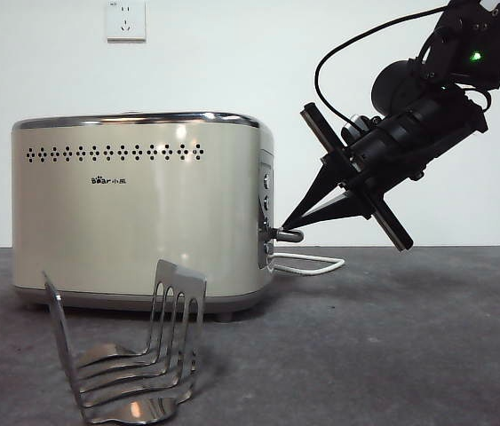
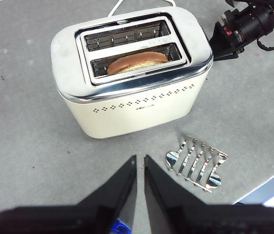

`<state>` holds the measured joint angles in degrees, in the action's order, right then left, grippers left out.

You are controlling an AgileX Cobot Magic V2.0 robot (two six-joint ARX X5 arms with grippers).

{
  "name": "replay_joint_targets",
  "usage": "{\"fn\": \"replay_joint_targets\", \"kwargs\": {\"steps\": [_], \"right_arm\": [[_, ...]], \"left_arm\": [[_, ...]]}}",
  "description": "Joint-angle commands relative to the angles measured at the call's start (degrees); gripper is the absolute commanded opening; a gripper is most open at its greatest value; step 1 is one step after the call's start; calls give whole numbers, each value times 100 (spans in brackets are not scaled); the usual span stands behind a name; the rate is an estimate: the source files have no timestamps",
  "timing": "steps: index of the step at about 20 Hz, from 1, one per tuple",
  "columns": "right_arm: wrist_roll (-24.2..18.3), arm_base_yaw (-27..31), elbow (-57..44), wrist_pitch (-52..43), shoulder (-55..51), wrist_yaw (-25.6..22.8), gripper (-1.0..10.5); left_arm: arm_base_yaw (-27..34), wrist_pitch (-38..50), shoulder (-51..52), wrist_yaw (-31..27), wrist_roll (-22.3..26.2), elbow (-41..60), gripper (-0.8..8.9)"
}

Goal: Pick up a slice of bread from the rack,put the bread on the toaster,press the button

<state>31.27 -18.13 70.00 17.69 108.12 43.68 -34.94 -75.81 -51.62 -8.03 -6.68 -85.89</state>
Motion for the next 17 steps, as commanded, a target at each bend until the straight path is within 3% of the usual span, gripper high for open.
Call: {"fn": "replay_joint_targets", "kwargs": {"steps": [1,17], "right_arm": [[24,-22,-203,232,332,-426,-7],[-35,-22,-157,-87,-1115,-575,-6]], "left_arm": [[-13,20,24,9,-9,0,26],[-13,20,24,9,94,0,26]]}}
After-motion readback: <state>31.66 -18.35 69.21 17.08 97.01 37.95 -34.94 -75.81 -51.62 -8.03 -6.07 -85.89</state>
